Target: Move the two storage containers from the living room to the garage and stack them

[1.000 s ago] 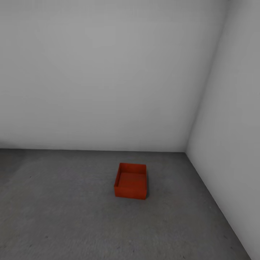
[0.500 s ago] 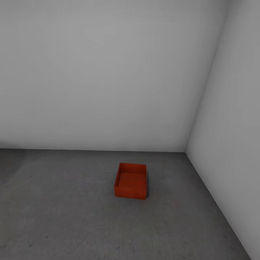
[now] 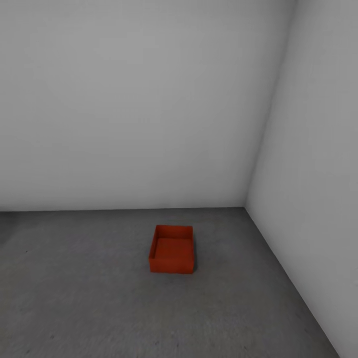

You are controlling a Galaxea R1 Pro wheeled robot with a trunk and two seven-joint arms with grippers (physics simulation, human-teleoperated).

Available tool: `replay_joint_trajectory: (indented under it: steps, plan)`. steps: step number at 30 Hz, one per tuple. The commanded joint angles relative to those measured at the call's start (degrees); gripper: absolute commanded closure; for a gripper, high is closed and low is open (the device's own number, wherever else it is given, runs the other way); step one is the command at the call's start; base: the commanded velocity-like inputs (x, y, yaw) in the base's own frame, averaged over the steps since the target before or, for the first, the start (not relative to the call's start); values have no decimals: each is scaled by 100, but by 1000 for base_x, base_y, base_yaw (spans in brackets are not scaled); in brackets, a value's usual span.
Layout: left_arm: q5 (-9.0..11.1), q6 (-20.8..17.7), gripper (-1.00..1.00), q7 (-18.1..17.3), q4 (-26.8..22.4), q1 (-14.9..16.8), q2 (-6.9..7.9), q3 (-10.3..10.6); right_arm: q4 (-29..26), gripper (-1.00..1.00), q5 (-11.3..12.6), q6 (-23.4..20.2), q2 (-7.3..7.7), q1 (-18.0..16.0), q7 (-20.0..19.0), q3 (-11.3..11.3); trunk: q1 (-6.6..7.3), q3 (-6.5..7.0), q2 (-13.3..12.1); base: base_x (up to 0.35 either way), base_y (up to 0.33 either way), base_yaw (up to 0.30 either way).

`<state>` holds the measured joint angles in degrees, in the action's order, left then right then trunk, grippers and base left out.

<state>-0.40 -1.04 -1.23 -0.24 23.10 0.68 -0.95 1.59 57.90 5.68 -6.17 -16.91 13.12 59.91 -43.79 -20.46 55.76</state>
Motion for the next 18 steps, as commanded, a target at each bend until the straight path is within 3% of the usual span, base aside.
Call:
replay_joint_trajectory:
  steps: [1, 11, 15, 18]
  plan:
    - [-4, -11, -100, -15, -3, 2, 2, -10, 17, -100, 54, 21, -7, -5, -2, 47, 0, -6, 4, 0, 0, -242]
    - [-17, -10, -100, -17, -3, 2, -28, -10, 17, -100, 55, 13, 8, 20, -29, 47, 0, -6, 4, 0, 0, -245]
    - [0, -31, -100, -53, 2, -12, -83, -13, 17, -100, 55, 20, 86, 222, -278, 47, 0, -6, 4, 0, 0, -245]
    - [3, -13, -100, -66, -1, -234, -172, -17, 17, -100, 49, 51, 104, 438, -382, 47, 0, -6, 4, 0, 0, -245]
